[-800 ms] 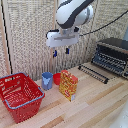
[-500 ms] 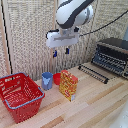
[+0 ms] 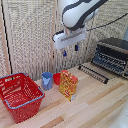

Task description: Kindly position your hand close to the oven tray's handle. Softly yet firmly grasp the handle using your hand. Slowly and with caution, draw the tray out until it is fully stretched out.

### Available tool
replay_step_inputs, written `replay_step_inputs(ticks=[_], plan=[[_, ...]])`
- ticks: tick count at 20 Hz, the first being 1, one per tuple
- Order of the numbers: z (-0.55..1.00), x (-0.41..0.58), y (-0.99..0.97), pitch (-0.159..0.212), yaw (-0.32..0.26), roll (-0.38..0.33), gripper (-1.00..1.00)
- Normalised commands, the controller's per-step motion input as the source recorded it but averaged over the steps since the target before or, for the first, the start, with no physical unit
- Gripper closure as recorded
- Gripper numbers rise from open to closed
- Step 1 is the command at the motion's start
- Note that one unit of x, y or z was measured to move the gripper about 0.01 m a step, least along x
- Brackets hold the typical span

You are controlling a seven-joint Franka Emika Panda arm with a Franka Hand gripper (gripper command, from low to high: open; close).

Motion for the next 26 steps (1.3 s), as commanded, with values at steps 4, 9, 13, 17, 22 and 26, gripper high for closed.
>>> replay_step_inputs(ticks=[4,9,13,17,22,26], plan=[[-0.06,-0.146,-0.63,-0.073,0.023,-0.266,-1.0],[-0.04,0.137,-0.68,-0.089,0.006,-0.261,-1.0],[-0.17,0.411,-0.5,-0.043,0.06,-0.272,-1.0],[-0.42,0.579,-0.36,0.073,0.085,-0.276,-1.0],[-0.35,0.435,-0.23,0.132,0.069,-0.33,-1.0],[-0.12,0.192,-0.09,0.161,0.009,-0.375,-1.0]])
